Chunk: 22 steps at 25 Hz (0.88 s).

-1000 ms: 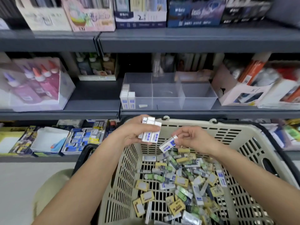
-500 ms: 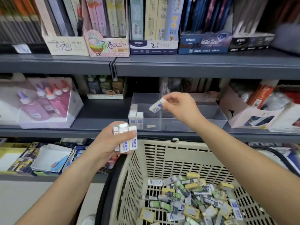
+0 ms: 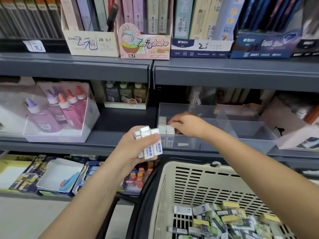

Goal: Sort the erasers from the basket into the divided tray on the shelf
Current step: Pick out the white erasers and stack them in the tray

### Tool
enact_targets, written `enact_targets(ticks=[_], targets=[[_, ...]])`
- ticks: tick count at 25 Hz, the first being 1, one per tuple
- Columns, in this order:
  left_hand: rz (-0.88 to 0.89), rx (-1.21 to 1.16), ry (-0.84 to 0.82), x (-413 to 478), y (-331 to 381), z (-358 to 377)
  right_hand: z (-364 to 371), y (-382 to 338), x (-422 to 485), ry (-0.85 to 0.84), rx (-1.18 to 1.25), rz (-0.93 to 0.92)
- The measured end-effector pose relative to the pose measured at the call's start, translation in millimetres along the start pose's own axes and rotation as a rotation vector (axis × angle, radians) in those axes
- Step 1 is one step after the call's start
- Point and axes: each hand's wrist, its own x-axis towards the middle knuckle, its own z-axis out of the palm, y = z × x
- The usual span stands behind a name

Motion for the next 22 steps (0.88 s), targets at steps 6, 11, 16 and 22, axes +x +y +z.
enact_targets(ticks=[6,11,16,22], targets=[[-0.009,0.041,-0.113,12,1,-10,-6,-33,-26,0.089,0.360,-0.113],[-0.063,-0.050,-0.121,19,4,-2,-4,-38,-34,0.052,0.475,-0.070],[-0.169,-0.273,0.065,26,14,-4,-30,-11,-14,0.403,0.589,0.100],[-0.145,-0.258,0.081,24,15,2,-3,-4,8,0.202,0.213,0.166]])
